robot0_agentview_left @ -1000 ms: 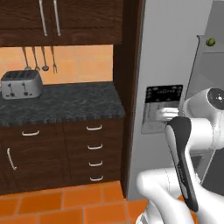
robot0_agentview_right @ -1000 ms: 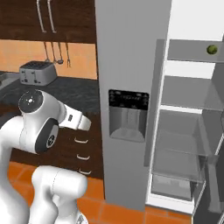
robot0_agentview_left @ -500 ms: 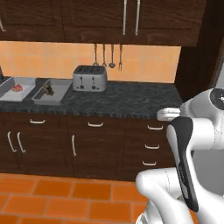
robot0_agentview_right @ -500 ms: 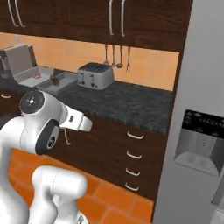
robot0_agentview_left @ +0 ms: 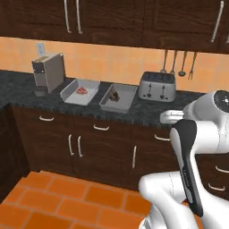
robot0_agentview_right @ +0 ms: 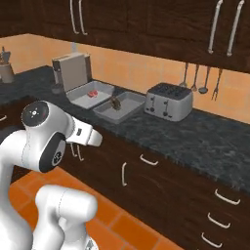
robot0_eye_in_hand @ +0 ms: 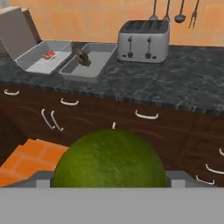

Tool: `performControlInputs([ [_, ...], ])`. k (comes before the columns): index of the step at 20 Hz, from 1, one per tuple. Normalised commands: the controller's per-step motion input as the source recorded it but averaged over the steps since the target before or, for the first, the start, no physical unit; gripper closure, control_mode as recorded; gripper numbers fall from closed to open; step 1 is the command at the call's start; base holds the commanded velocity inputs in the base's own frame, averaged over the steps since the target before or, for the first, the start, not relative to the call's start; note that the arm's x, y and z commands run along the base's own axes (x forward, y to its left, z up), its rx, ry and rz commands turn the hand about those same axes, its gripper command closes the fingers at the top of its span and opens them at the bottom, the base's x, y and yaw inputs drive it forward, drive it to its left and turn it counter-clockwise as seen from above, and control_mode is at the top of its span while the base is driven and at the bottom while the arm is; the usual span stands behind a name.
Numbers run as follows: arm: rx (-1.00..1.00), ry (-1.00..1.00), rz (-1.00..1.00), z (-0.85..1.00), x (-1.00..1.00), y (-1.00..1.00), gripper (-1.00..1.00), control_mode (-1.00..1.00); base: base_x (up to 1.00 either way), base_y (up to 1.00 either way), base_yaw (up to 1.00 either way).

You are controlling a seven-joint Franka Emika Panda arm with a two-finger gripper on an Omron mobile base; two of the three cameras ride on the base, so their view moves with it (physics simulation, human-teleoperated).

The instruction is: Place one lime and one steak in each tupperware on the nearby counter, to pack two identical lunches.

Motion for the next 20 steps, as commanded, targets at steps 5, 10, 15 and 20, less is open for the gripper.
performControlInputs([
  [5,0.00,0.00,0.00,0.00,0.00,0.00,1.00,1.00,1.00,0.92,0.08],
  [10,0.00,0.00,0.00,0.00,0.00,0.00,1.00,1.00,1.00,0.77,-0.10],
  [15,0.00,0.00,0.00,0.00,0.00,0.00,1.00,1.00,0.99,0.67,-0.27],
  [20,0.00,0.00,0.00,0.00,0.00,0.00,1.00,1.00,0.76,0.33,-0.31],
])
